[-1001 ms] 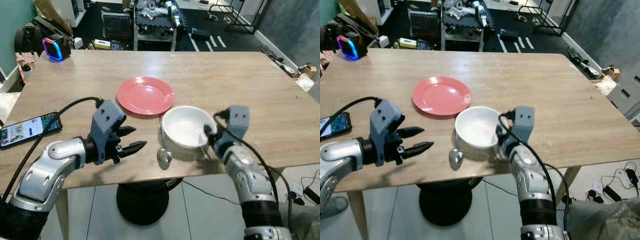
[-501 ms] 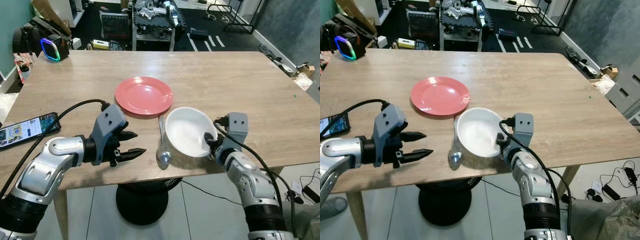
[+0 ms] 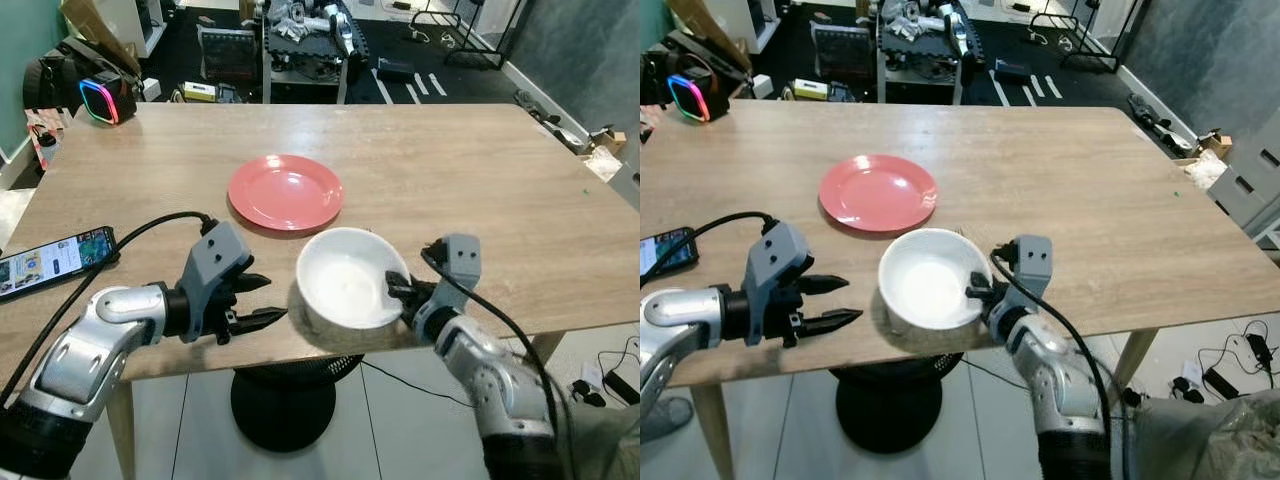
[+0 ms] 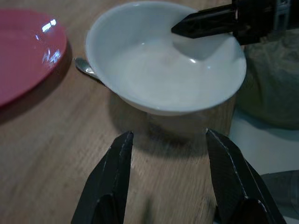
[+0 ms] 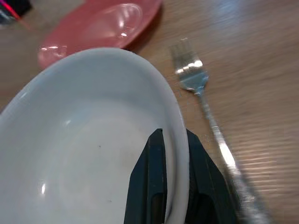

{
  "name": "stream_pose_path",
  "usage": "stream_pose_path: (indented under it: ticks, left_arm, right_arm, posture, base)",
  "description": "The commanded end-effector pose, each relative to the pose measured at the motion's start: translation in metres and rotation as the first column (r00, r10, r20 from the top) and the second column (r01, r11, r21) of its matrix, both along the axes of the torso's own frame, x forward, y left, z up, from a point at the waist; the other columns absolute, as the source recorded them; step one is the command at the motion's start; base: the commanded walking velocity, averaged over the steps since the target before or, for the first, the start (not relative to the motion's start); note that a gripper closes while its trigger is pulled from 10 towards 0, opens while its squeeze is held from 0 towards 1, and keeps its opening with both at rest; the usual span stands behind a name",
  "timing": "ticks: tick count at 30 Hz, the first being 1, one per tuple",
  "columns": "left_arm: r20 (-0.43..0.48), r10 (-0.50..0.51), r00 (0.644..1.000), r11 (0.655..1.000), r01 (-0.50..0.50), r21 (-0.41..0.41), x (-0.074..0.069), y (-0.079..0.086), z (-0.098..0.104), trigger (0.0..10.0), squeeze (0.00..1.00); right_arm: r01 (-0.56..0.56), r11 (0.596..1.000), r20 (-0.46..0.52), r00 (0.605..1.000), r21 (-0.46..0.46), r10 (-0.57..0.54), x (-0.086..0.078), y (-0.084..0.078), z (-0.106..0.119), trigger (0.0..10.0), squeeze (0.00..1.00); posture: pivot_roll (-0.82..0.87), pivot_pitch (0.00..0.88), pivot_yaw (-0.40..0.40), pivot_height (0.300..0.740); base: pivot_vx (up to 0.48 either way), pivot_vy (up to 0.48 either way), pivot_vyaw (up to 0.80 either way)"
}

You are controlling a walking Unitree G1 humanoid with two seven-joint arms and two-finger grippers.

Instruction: Setting the table

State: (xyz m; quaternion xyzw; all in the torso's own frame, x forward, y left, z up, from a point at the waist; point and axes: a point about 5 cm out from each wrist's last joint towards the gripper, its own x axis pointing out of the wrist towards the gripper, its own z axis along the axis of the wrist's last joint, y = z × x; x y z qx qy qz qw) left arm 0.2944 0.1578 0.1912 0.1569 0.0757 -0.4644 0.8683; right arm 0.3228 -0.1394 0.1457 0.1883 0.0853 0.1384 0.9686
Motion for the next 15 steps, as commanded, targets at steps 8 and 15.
stream_pose_path:
  ticks: [8,15]
  left_arm:
    - [0.084,0.229,0.970,0.964,-0.214,-0.161,0.002,-0.004,0.015,10.0,0.00]
    - [0.077,0.320,0.944,0.927,-0.295,-0.233,-0.002,-0.010,0.019,10.0,0.00]
  right_arm:
    - [0.168,0.972,0.173,0.965,0.161,-0.196,-0.011,-0.007,0.044,0.0,0.00]
    - [0.240,0.952,0.197,0.941,0.189,-0.276,-0.017,-0.012,0.053,10.0,0.00]
  posture:
    - [0.01,0.097,-0.002,0.740]
    - [0.01,0.098,-0.001,0.740]
  base:
    - [0.000,0.000,0.00]
    - [0.000,0.000,0.00]
